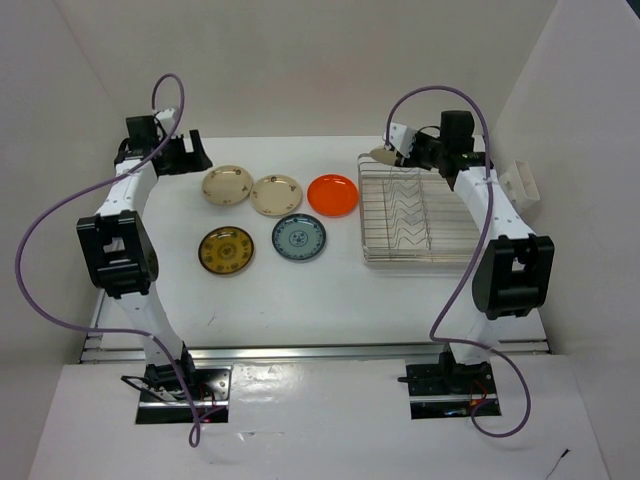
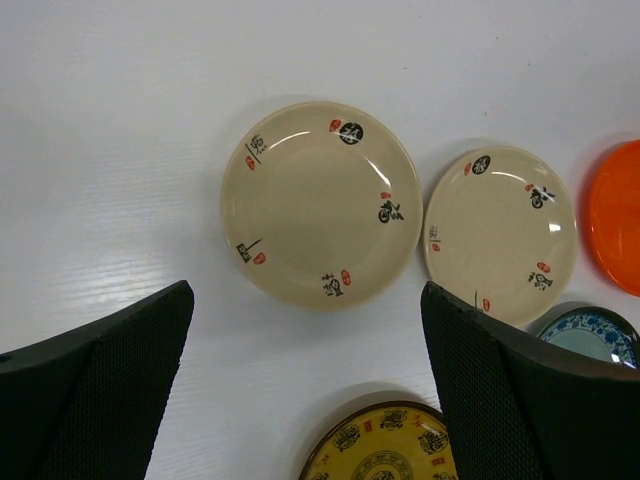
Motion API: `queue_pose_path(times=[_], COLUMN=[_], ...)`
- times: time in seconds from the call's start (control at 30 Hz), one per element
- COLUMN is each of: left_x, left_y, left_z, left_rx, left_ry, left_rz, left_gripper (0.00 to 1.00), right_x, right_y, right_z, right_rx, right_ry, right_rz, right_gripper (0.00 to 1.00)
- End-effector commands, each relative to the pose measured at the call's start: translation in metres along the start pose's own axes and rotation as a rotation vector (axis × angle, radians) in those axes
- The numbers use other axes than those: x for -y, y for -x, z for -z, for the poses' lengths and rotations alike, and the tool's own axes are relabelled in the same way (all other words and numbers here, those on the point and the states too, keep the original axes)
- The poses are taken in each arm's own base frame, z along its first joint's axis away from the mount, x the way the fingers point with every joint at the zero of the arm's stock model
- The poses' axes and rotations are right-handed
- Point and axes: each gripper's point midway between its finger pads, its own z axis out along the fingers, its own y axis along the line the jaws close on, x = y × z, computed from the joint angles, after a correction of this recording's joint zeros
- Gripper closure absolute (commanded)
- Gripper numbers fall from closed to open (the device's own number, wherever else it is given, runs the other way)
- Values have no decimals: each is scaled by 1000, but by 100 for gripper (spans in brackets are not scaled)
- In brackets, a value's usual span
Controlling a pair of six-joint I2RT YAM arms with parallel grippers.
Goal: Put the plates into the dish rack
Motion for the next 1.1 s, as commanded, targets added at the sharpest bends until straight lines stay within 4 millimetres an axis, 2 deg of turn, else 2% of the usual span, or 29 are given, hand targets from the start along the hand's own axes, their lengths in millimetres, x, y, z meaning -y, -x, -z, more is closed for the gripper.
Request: queue_pose_path(times=[0.0,0.07,0.1,0.17,0.2,0.27,0.3,0.6,0.63,0.73,0.77,0.83,0.9,0.93,1.03,1.07], left_x=[4,7,7,9,10,8,8,7,5,5,2,1,1,1,0,2], left_y=[13,13,13,10,14,11,11,13,9,9,4,4,4,4,-3,1], left_z=[-3,-3,-3,-6,-5,-8,-8,-7,-11,-11,-14,-14,-14,-14,-20,-19], left_rx=[35,35,35,25,35,26,26,27,17,17,1,1,1,1,-16,-7], left_ry=[-35,-47,-47,-66,-67,-67,-67,-56,-55,-55,-44,-35,-35,-35,-45,-56], left_rz=[2,2,2,15,11,14,14,14,19,19,26,26,26,26,43,38], left_gripper=[0,0,0,0,0,0,0,0,0,0,0,0,0,0,0,0], right_x=[12,8,13,10,9,7,12,14,10,7,6,-2,1,-6,-3,0], right_y=[16,11,14,5,4,-1,-3,-15,-23,-26,-31,-39,-40,-45,-47,-47], right_z=[25,29,32,33,31,27,30,17,11,6,3,-2,-1,-6,-8,-11], right_rx=[19,13,20,-4,-2,-15,-19,-48,-68,-75,-88,-105,-112,-118,-123,-122], right_ry=[-50,-56,-73,-67,-72,-64,-76,-64,-46,-24,-19,-3,-14,4,-9,-12], right_rz=[33,30,38,25,28,31,31,90,79,82,87,89,104,110,115,116], right_gripper=[100,100,100,100,100,100,100,100,100,100,100,100,100,100,100,98])
